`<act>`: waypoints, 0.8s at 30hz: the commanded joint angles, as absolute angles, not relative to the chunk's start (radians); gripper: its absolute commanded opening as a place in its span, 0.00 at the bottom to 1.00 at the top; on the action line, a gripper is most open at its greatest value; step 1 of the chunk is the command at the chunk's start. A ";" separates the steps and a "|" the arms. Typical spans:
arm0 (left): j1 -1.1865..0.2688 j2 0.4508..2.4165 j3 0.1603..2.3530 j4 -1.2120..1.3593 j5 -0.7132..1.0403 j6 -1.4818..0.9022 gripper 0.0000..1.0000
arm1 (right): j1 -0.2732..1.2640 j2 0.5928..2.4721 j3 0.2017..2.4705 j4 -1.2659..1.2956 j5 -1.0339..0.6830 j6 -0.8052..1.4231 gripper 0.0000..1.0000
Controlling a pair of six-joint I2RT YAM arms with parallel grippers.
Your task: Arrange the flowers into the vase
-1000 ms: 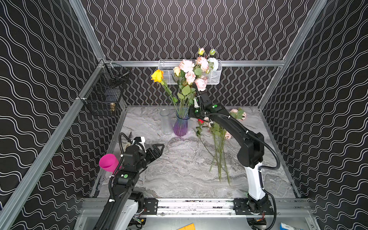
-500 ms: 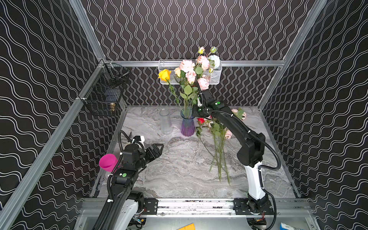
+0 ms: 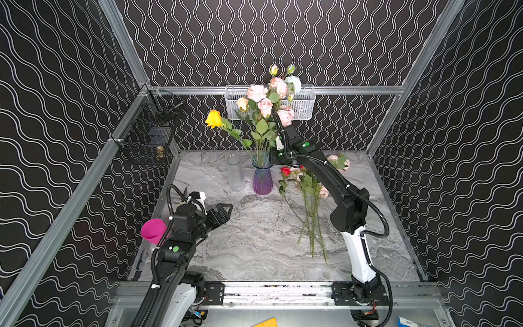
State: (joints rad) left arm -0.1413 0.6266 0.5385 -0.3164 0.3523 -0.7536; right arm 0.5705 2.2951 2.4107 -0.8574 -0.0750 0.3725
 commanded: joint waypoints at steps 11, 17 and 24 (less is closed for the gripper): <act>-0.141 0.669 0.583 -0.319 0.378 -0.712 0.95 | 0.573 2.287 2.395 -0.961 0.006 0.325 0.09; -0.140 0.614 0.571 -0.332 0.363 -0.710 0.96 | 0.571 2.300 2.430 -0.958 -0.009 0.340 0.18; -0.140 0.618 0.578 -0.356 0.369 -0.693 0.97 | 0.571 2.294 2.437 -0.943 -0.019 0.352 0.27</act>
State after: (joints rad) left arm -0.1413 0.6197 0.5735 -0.3511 0.3637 -0.7227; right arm 0.5732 2.2963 2.4329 -0.9092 -0.0311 0.3485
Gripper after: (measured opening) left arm 0.965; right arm 0.261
